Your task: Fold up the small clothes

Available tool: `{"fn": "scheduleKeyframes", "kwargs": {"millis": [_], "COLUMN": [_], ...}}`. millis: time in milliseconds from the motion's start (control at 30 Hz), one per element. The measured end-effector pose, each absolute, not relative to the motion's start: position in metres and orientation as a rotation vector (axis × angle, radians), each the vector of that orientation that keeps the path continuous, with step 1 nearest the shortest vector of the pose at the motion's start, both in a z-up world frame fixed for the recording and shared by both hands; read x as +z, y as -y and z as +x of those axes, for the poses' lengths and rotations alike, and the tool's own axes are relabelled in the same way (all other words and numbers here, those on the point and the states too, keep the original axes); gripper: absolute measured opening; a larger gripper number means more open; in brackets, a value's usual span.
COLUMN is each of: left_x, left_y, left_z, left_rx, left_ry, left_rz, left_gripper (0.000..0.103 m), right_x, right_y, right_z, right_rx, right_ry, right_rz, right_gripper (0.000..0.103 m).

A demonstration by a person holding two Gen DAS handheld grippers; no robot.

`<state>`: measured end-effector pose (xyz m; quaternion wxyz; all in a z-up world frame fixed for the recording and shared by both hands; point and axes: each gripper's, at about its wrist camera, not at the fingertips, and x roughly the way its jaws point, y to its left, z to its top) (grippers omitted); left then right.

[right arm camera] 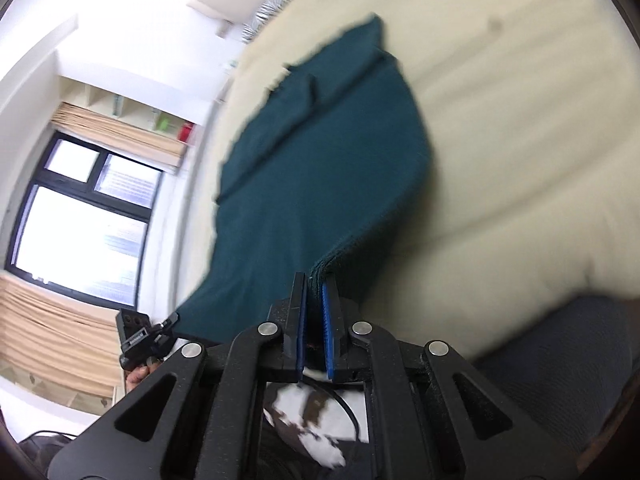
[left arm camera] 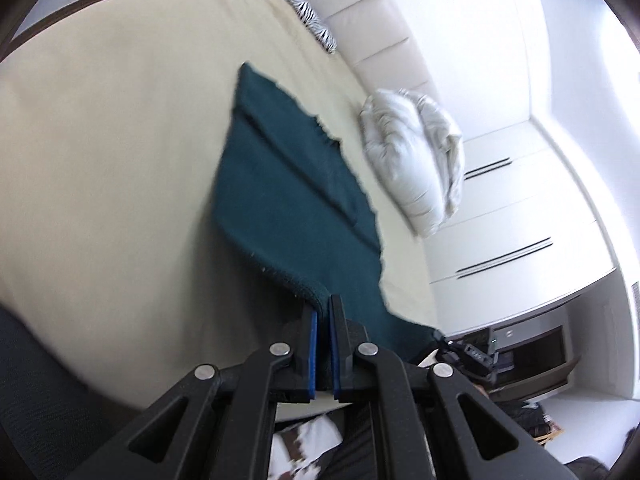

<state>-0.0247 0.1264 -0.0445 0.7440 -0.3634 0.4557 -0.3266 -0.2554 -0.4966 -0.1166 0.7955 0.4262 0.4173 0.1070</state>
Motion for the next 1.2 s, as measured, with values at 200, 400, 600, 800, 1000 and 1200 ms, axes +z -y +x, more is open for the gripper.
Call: {"fn": "scheduleKeyframes", "kwargs": {"millis": [200, 400, 600, 800, 1000, 1200], "left_x": [-0.014, -0.017, -0.036, -0.056, -0.087, -0.111], "left_y": [-0.117, -0.11, -0.094, -0.072, -0.056, -0.047], "left_z": [0.037, 0.116, 0.194, 0.259, 0.304, 0.326], "left_rx": [-0.697, -0.639, -0.572, -0.511, -0.45, -0.385], "left_ry": [-0.92, -0.897, -0.921, -0.934, -0.981, -1.007], "left_rz": [-0.867, -0.937, -0.936, -0.897, -0.877, -0.803], "left_gripper": [0.006, 0.006, 0.006, 0.006, 0.007, 0.035], "right_x": [-0.08, -0.074, -0.085, -0.116, -0.147, -0.183], "right_y": [0.506, 0.532, 0.563, 0.593, 0.606, 0.612], "right_z": [-0.196, -0.114, -0.032, 0.03, 0.085, 0.119], "right_rx": [0.242, 0.179, 0.08, -0.021, -0.091, -0.157], "right_ry": [-0.754, -0.667, -0.662, -0.671, -0.715, -0.796], "right_rz": [0.938, 1.014, 1.004, 1.018, 0.991, 0.959], "right_gripper": [0.006, 0.006, 0.006, 0.006, 0.006, 0.01]}}
